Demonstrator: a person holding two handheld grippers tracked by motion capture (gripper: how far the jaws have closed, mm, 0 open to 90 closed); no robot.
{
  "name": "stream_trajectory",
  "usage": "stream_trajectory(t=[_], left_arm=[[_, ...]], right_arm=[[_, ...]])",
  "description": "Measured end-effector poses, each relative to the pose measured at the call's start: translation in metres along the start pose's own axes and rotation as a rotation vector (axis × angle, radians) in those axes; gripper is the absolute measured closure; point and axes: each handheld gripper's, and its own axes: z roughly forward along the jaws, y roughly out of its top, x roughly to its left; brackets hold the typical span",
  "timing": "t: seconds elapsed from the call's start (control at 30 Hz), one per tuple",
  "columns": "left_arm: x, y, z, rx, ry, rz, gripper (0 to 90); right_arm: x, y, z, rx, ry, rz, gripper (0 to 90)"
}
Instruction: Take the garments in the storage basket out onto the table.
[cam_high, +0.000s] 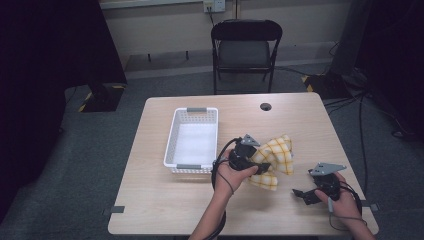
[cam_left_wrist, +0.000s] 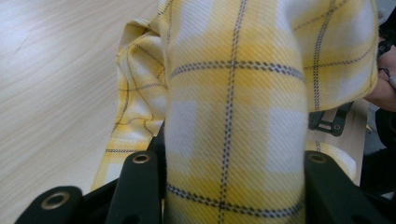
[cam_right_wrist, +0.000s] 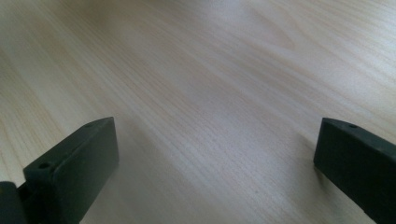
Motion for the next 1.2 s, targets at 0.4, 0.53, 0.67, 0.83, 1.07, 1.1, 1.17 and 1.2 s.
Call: stream_trajectory(t=[0.4,0.53,0.67,0.83,1.07,1.1,1.17,1.2], left_arm=[[-0.002,-0.007,0.012,0.029,-0.002,-0.002,58.7],[-0.004,-0.008,0.016,0.038,-0.009,0.001,58.7],[-0.005,-0.01,0.02,0.049,-0.012,0.002,58.7],[-0.007,-0.011,0.026,0.056,-0.017,0.002,58.7],[-0.009,-0.014,0.034,0.071,-0.029,0.0,58.6],[-0.009,-0.015,0.035,0.069,-0.029,-0.002,58.6],[-0.009,-0.016,0.037,0.076,-0.031,-0.001,58.6],[-0.009,-0.016,0.038,0.076,-0.03,-0.002,58.6]], right_arm=[[0.0,0.0,0.0,0.0,0.0,0.0,0.0],[0.0,0.0,0.0,0.0,0.0,0.0,0.0],[0.0,0.0,0.0,0.0,0.0,0.0,0.0],[0.0,0.0,0.0,0.0,0.0,0.0,0.0],[0.0,0.0,0.0,0.0,0.0,0.0,0.0],[0.0,0.0,0.0,0.0,0.001,0.001,0.0],[0.0,0.0,0.0,0.0,0.0,0.0,0.0],[0.0,0.0,0.0,0.0,0.0,0.0,0.0]])
